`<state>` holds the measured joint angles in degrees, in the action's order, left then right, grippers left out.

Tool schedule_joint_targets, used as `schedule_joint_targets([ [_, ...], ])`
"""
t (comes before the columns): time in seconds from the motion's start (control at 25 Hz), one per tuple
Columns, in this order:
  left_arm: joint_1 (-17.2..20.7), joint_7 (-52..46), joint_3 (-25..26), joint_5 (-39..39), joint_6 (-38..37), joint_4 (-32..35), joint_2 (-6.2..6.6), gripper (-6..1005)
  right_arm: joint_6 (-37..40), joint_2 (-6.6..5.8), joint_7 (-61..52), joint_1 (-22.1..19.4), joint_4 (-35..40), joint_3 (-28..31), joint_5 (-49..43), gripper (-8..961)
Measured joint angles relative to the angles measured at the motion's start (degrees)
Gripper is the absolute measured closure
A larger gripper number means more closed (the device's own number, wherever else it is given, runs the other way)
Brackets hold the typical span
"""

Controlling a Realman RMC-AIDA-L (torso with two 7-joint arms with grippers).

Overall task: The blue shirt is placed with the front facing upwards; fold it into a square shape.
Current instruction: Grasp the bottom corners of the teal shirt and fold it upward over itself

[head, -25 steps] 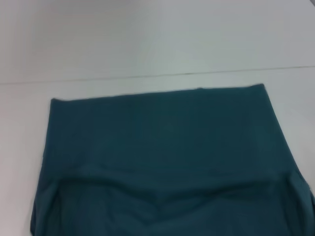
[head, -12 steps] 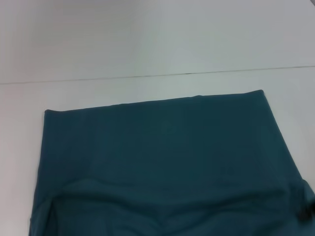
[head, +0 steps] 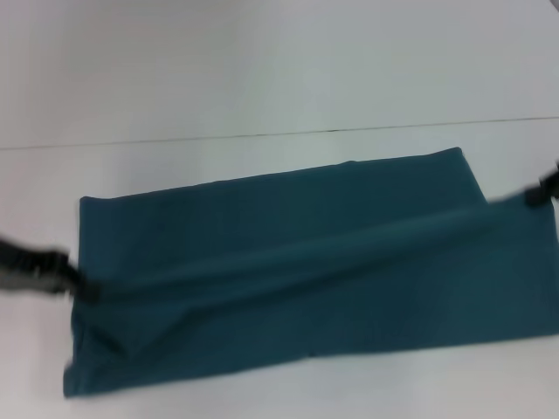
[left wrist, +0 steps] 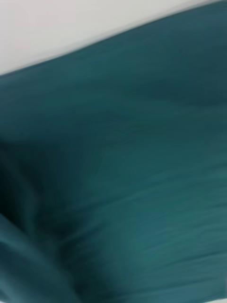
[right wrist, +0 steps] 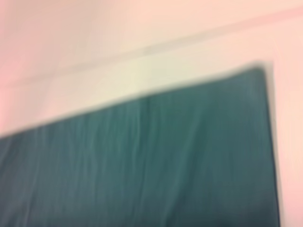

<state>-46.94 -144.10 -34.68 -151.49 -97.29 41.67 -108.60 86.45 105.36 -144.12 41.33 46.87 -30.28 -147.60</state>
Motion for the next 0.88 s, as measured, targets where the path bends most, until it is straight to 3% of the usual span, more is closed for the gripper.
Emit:
schedule_joint_targets([
  [0.16,-4.02,-3.39,-2.85,-0.14,9.25,-2.43,0.50,944,-7.38,1.56,-3.82,2.58,-0.48,-2.78,-1.65,885],
  [0.4,-5.53,-9.30,-11.40,-1.53,23.20,-4.32,-1.03,944,-17.42,3.42,-5.79,5.48,-4.30,-7.86,-3.10,882],
  [0.6,-5.55,-9.37,-12.97,-1.61,29.55,-5.53,-1.80,945,-24.10,4.05,-6.10,7.82,-8.06,-10.31,-3.84,880],
  [0.88,-5.07,-8.15,-14.18,-2.33,32.90,-6.30,-2.65,945,-30.11,4.87,-6.34,9.43,-11.24,-11.62,-4.44,877],
])
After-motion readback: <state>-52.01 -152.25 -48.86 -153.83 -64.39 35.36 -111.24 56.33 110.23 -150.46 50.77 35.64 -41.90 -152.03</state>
